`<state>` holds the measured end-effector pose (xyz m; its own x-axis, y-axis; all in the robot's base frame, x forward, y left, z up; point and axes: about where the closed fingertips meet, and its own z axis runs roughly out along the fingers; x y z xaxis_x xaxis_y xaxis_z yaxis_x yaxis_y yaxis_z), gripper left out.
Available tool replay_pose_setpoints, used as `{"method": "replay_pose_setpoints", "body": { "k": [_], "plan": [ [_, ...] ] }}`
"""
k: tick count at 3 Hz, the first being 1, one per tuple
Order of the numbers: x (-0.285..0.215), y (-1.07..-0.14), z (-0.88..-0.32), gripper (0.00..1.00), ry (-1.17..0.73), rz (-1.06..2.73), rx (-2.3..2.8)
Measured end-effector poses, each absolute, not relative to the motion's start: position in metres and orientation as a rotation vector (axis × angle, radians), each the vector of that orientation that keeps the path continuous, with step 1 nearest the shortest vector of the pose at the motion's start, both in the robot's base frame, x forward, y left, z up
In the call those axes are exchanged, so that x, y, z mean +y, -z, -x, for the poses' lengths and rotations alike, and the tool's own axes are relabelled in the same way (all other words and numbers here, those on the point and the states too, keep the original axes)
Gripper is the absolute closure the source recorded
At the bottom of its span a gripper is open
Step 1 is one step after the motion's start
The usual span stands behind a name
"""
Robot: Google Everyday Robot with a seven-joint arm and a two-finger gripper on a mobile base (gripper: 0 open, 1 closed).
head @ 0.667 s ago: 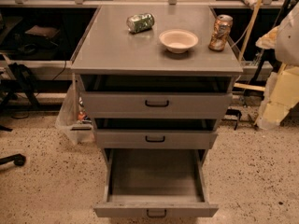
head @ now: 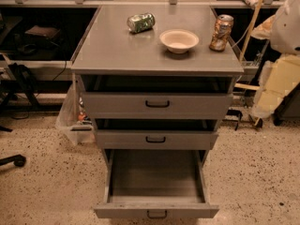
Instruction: Place orange can into bottom drawer
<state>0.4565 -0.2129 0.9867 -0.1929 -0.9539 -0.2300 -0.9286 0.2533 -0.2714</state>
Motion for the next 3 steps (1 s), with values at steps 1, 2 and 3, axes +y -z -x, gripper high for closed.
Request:
{"method": "replay_pose_setpoints", "body": {
  "k": [1, 2, 3],
  "plan": [
    [-0.208, -1.003, -0.496, 0.00, 0.109, 1.722, 2.145],
    [-0.205, -1.019, -0.502, 0.00, 0.129, 1.699, 2.108],
    [-0.211, -1.016, -0.509, 0.00, 0.059, 1.665, 2.075]
  ]
}}
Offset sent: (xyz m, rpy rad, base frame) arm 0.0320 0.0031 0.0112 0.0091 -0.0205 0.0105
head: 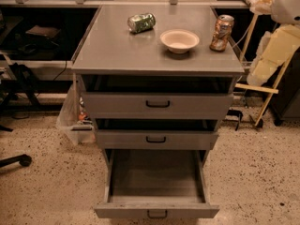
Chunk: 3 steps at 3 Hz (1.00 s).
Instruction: Place orange can into bottom drawer
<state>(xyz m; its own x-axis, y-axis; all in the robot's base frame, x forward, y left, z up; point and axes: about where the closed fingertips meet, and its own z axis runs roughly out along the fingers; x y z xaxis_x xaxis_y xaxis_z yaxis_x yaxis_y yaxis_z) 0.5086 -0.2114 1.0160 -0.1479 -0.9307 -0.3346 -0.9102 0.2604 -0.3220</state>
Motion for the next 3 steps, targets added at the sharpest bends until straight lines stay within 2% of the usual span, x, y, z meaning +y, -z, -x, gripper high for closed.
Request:
{"method": "replay_pose_setpoints", "body": {
  "k": [2, 3],
  "plan": [
    [-0.245, -0.999, -0.581, 0.00, -0.252, 1.533, 1.867],
    [-0.262, -0.989, -0.636, 0.00, -0.339, 1.362, 1.827]
  ]
}}
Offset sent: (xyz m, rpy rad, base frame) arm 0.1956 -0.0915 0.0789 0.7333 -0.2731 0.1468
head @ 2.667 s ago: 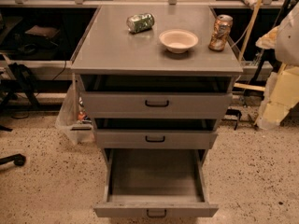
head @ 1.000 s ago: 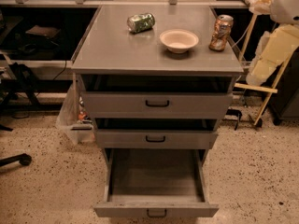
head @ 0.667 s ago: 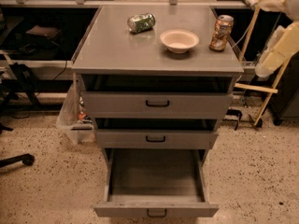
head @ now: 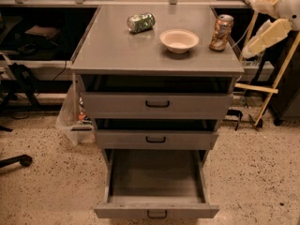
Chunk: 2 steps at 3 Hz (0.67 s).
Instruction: Place orange can into bottom drawer
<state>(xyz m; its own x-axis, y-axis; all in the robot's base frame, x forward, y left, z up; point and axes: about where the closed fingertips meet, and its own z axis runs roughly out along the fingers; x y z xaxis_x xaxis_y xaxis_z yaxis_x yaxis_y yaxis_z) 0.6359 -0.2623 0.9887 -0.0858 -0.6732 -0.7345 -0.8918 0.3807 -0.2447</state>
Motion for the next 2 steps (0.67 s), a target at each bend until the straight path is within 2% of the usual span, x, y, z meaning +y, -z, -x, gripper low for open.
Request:
{"method": "replay_pose_setpoints", "body": {
  "k": [1, 2],
  "plan": [
    [-0.301, -1.031, -0.682, 0.00, -0.188, 1.093, 1.851],
    [-0.311, -1.050, -0.698, 0.00, -0.151, 0.971, 1.842]
  ]
}}
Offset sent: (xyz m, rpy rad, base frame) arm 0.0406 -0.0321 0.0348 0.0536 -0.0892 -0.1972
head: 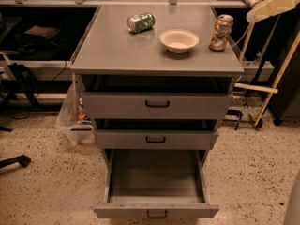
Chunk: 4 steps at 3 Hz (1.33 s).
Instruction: Place orange can into bottom drawer
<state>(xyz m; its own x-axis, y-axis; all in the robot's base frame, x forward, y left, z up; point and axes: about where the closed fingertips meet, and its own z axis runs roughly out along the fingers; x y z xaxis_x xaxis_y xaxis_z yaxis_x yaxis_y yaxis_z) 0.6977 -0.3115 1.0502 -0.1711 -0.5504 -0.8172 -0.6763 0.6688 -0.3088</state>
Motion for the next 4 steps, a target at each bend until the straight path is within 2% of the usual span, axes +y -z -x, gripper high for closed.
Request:
{"method": "replay_pose_setpoints", "body": {
  "k": [1, 2, 3, 4],
  "plan": [
    [-0.311, -1.041, -0.702, 0.00, -0.187, 0.943, 1.851],
    [-0.319, -1.025, -0.733, 0.00, -0.272, 0.796, 1.831],
    [-0.339, -1.004, -0.785, 0.00, -0.213, 0.648, 1.834],
    [-0.340, -1.002, -0.790, 0.00, -0.212, 0.634, 1.829]
  ]
}}
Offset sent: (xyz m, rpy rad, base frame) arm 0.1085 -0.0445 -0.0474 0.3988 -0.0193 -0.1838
